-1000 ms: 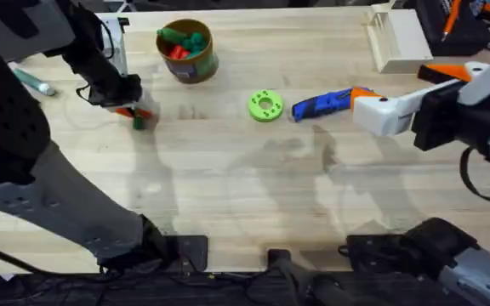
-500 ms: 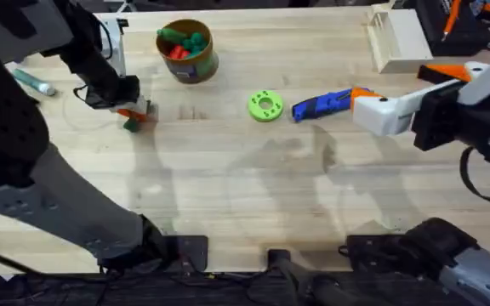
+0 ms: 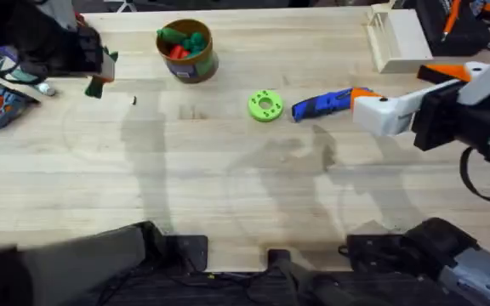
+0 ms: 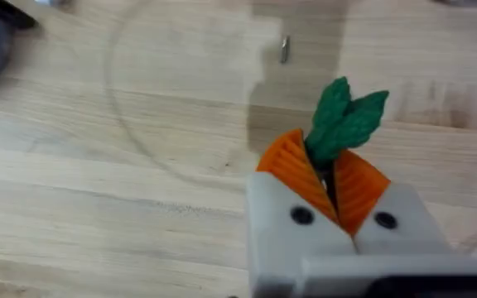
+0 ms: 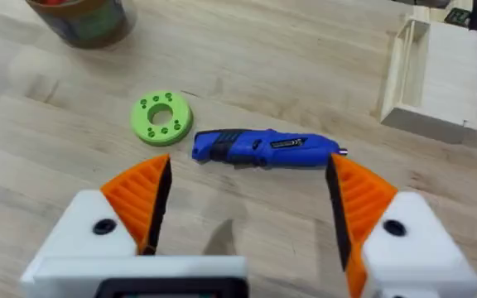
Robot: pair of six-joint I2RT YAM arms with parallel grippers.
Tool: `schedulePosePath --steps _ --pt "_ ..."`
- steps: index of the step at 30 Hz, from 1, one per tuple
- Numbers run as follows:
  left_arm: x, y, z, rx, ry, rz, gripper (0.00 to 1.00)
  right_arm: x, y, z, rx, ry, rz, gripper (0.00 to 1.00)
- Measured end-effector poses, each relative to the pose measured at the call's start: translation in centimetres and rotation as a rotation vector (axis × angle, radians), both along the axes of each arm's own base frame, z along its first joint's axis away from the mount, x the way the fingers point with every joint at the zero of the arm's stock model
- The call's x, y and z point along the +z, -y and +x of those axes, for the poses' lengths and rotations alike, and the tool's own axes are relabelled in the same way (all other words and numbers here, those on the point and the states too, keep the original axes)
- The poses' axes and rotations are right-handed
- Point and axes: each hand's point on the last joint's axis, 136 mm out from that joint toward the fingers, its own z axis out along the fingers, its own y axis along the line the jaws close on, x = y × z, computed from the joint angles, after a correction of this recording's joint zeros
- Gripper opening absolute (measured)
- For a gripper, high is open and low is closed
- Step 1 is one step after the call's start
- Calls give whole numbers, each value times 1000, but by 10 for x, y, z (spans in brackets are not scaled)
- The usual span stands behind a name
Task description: Pick up the gripper from the table and insert it into the empty holder that is missing its gripper. Then pick up a screw, insert it into the mounting hole, and use the screwdriver to tighten it. Finally, clean up the table by picking up the vegetable and placing it into the bucket.
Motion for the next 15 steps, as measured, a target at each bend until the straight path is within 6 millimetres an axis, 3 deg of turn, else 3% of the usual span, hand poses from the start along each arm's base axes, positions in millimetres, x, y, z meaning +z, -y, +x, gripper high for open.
schedulePosePath --steps 7,15 --pt "42 42 10 -122 178 -21 19 0 0 0 0 0 0 992" --pt "60 92 61 -260 354 -76 19 0 0 0 0 0 0 991"
